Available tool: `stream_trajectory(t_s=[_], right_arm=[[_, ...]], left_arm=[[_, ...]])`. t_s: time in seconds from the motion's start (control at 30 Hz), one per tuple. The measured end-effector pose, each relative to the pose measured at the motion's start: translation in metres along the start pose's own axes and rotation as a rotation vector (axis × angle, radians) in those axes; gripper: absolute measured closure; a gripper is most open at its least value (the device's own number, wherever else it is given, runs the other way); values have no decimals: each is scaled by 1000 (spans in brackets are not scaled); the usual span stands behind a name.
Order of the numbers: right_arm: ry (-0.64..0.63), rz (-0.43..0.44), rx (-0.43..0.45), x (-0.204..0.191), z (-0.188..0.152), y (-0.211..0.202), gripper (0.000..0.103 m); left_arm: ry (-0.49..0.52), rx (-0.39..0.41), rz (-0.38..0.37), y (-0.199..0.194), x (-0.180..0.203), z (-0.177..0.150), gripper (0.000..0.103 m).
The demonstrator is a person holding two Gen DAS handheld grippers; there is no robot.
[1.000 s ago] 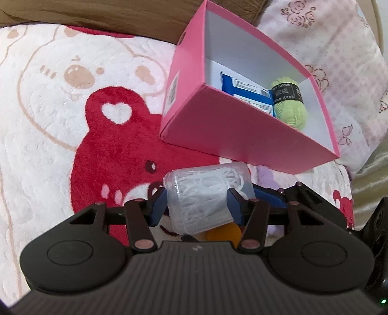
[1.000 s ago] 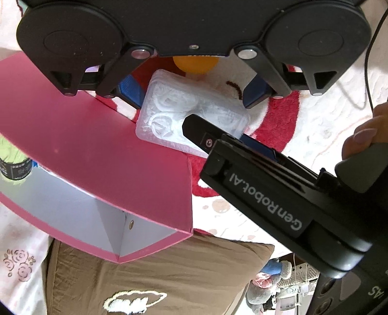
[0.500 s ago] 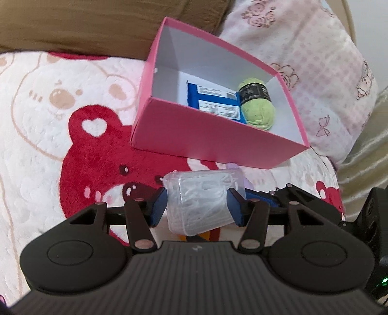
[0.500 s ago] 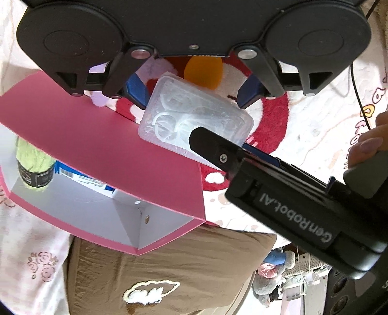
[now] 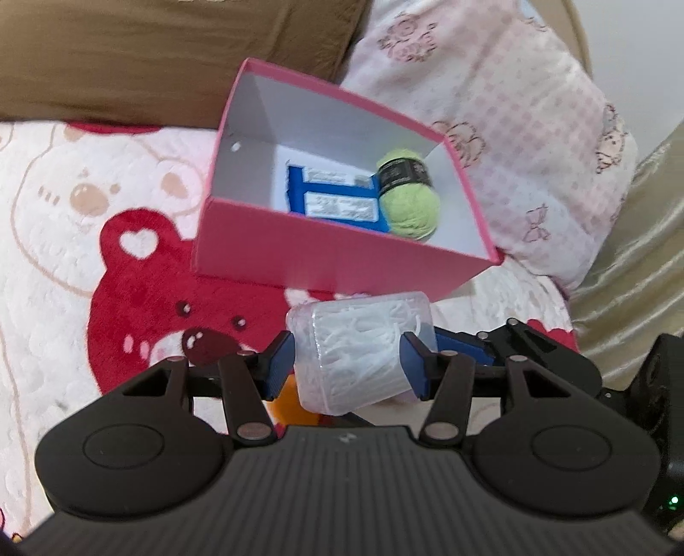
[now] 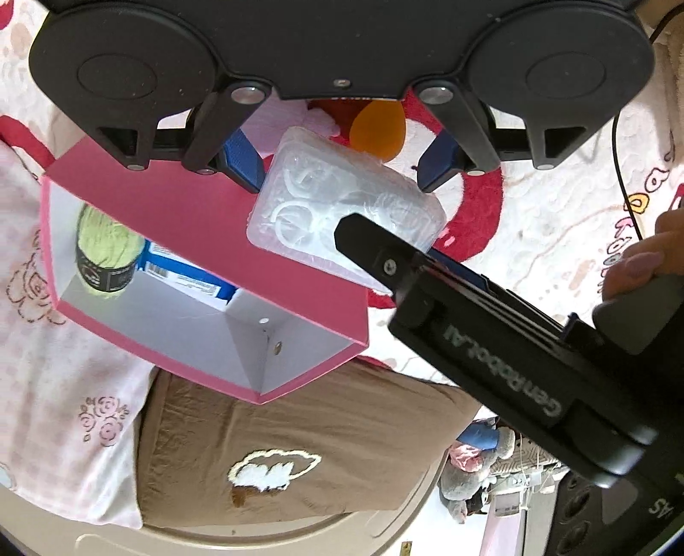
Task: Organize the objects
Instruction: 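Lift the floss-pick case with the left gripper and carry it into the box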
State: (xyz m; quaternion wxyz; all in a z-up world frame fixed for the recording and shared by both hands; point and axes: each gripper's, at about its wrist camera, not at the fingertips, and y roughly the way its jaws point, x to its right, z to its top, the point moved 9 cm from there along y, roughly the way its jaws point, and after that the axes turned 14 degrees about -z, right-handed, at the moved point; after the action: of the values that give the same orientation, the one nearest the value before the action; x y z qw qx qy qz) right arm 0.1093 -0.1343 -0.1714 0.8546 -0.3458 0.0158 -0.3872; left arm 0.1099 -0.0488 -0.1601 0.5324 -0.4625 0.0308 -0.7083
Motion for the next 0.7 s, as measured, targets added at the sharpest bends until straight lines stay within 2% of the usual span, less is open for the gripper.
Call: stream_trajectory(t_s=[0.4,0.7], right_arm=[[64,-4,21,18,0,-18,20],[96,-10,16,28,2,-27,20]], left_arm=[[47,24,19,-2,41,7,51],[47,-10,29,-2,59,17,51]])
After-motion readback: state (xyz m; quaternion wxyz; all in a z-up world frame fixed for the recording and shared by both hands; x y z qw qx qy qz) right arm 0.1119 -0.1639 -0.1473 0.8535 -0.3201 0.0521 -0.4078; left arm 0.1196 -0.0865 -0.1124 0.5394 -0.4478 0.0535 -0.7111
